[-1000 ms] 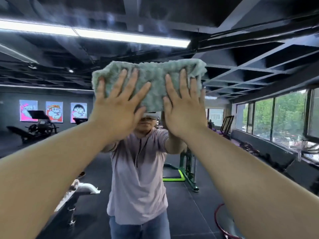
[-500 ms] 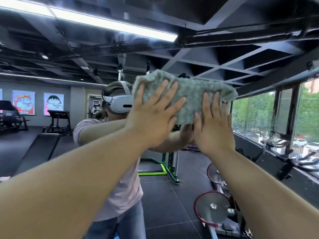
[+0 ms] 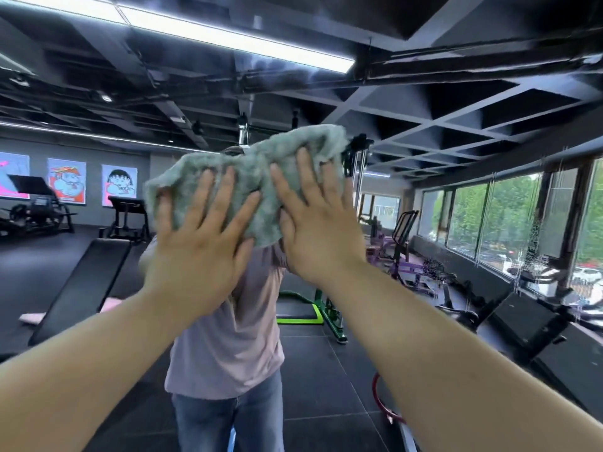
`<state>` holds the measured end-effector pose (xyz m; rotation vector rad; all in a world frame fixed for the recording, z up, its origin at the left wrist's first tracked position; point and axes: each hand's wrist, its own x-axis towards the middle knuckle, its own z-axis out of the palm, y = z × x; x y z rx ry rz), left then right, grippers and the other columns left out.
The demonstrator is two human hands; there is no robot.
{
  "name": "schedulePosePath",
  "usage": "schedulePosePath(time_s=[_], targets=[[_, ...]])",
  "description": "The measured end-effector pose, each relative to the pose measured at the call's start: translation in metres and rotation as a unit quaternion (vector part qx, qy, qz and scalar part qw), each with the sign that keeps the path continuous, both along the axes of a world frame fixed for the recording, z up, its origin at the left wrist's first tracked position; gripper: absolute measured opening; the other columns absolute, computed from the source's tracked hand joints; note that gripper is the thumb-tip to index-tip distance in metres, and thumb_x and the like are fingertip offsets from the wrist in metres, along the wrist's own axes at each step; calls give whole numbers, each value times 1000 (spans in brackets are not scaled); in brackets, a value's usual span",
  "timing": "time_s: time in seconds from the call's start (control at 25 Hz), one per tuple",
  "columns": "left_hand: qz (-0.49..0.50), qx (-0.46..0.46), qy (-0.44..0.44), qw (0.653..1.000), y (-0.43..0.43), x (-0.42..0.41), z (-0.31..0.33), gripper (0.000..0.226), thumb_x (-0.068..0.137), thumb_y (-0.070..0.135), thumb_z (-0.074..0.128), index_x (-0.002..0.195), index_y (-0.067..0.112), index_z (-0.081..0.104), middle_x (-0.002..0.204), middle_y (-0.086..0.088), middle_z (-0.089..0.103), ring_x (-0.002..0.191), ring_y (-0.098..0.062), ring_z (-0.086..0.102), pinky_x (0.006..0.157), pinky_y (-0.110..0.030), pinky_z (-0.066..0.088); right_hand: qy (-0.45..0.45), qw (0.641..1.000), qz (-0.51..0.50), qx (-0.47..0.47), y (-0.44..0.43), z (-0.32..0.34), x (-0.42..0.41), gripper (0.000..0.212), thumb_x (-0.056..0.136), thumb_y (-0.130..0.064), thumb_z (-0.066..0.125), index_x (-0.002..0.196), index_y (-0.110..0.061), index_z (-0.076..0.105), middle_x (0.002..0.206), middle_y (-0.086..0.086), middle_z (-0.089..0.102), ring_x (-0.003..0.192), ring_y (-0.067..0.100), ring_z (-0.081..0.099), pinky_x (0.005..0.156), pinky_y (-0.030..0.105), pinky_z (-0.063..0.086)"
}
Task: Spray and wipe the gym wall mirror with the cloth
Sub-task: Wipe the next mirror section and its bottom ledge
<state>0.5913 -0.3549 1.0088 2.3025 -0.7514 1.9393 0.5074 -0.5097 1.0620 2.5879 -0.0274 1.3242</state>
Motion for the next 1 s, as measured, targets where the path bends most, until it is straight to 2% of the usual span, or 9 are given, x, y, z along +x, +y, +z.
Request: schedulePosePath(time_s=[0.08, 0.16, 0.32, 0.48, 0.52, 0.64, 0.76, 0.88, 1.0], targets=[[11, -19, 23, 999, 19, 1, -26, 57, 99, 39, 28, 151, 20, 19, 159, -16, 18, 146, -35, 20, 107, -64, 14, 13, 997, 18, -68, 12, -13, 5, 56, 102, -40, 20, 150, -43, -9, 160, -9, -19, 147, 21, -17, 115, 43, -19], [1, -25, 61, 998, 22, -1, -30, 57, 98, 40, 28, 152, 22, 19, 160, -14, 18, 146, -34, 18, 106, -65, 15, 3, 997, 15, -73, 2, -13, 3, 55, 102, -43, 20, 151, -42, -7, 159, -13, -18, 147, 16, -17, 113, 40, -20], [-33, 17, 88, 995, -13, -17, 22, 58, 94, 45, 19, 152, 34, 15, 162, -2, 10, 149, -24, 9, 109, -64, 10, -32, 996, -55, 58, -45, -15, -15, 56, 102, -46, 16, 146, -43, -19, 155, -14, -26, 147, 18, -18, 115, 40, -13], [-48, 130, 87, 986, -83, -39, 26, 55, 98, 45, 11, 151, 41, -5, 160, 5, -20, 148, -18, -15, 111, -58, -11, -32, 978, -90, 186, -94, -48, -40, 54, 101, -46, 10, 139, -43, -28, 152, -9, -32, 146, 21, -20, 120, 42, -8], [-56, 165, 67, 982, -96, -42, 11, 55, 99, 43, 15, 153, 39, 4, 161, 3, -13, 149, -18, -9, 111, -57, -9, -24, 972, -98, 212, -102, -62, -45, 53, 101, -46, 9, 139, -41, -28, 151, -8, -32, 147, 21, -19, 120, 43, -6], [-74, 193, 0, 978, -103, -41, -18, 56, 92, 40, 29, 146, 30, 42, 156, -2, 31, 143, -22, 29, 110, -56, 14, -14, 958, -126, 257, -104, -89, -50, 55, 102, -41, 13, 142, -36, -25, 154, -4, -30, 148, 23, -17, 121, 42, -6], [-29, 142, -10, 989, -69, -24, -3, 58, 91, 43, 34, 147, 27, 38, 157, -5, 30, 142, -25, 31, 107, -58, 22, -32, 972, -79, 221, -71, -63, -34, 58, 103, -36, 19, 147, -38, -18, 159, -3, -23, 148, 25, -16, 117, 39, -12], [-10, 50, 8, 999, -12, -7, -6, 60, 94, 43, 34, 150, 23, 30, 158, -11, 23, 144, -31, 26, 106, -62, 21, -24, 996, -8, 85, -28, -36, -11, 57, 101, -36, 20, 148, -41, -12, 157, -7, -20, 148, 28, -12, 118, 42, -9], [10, 25, 9, 1000, 25, 1, -48, 58, 97, 42, 31, 150, 19, 29, 157, -17, 23, 142, -36, 27, 103, -64, 23, -12, 1000, 19, -11, -2, -54, 3, 56, 97, -39, 20, 152, -37, 9, 161, -2, 6, 149, 28, 9, 118, 46, 1]])
